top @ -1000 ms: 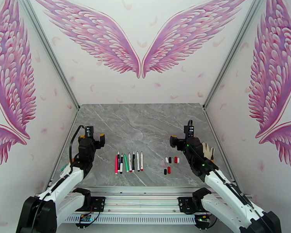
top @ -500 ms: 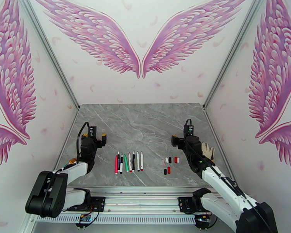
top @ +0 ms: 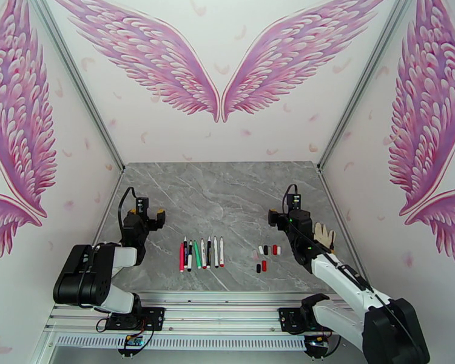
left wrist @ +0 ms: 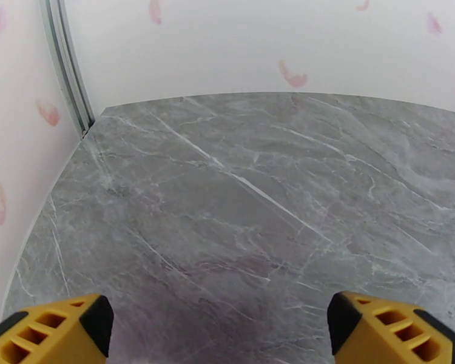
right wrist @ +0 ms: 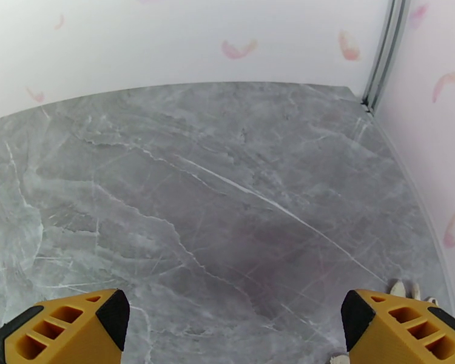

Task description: Open the pen caps

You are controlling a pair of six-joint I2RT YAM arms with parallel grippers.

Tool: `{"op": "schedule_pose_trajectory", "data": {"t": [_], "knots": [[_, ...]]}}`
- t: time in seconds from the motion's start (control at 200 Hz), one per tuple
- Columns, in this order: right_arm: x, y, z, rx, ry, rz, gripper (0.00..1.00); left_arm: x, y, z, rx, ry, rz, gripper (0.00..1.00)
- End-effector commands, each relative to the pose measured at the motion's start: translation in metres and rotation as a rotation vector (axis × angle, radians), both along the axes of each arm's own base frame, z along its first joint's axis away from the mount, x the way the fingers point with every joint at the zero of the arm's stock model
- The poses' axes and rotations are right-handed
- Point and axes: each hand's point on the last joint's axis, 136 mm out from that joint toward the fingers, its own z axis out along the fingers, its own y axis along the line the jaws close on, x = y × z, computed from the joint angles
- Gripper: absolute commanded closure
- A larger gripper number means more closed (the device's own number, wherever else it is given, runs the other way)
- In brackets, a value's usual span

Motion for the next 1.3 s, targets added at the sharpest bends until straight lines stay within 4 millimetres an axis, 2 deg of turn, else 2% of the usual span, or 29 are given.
{"op": "schedule_pose_trajectory", "data": {"t": [0.0,0.15,0.305,0.555,0.725,0.964,1.099,1.234,1.299], "knots": [[0.004,0.0,-0.001,-0.013,-0.031,0.016,0.01,0.008,-0.002,0.007,-0.031,-0.015,-0.024,0.01],[0.005,-0.004,-0.006,-0.032,-0.028,0.013,0.01,0.008,0.004,0.006,-0.02,-0.009,0.026,0.01],[0.008,-0.022,-0.015,-0.112,0.003,-0.066,0.01,0.009,0.005,0.006,-0.015,-0.007,0.036,0.01],[0.021,-0.023,-0.019,-0.07,-0.058,-0.039,0.01,0.008,0.005,0.006,-0.015,-0.006,0.037,0.01],[0.026,-0.029,-0.016,-0.01,-0.13,-0.009,0.01,0.009,0.004,0.006,-0.014,-0.006,0.035,0.01],[0.04,-0.043,-0.025,0.076,-0.15,0.003,0.01,0.009,0.005,0.006,-0.014,-0.005,0.037,0.01],[0.046,-0.039,-0.039,0.098,-0.121,0.032,0.01,0.009,0.004,0.006,-0.015,-0.005,0.037,0.01],[0.048,-0.039,-0.039,0.1,-0.116,0.04,0.01,0.009,0.004,0.006,-0.015,-0.006,0.037,0.01],[0.049,-0.029,-0.04,0.093,-0.108,0.101,0.01,0.009,0.004,0.006,-0.014,-0.006,0.037,0.01]]}}
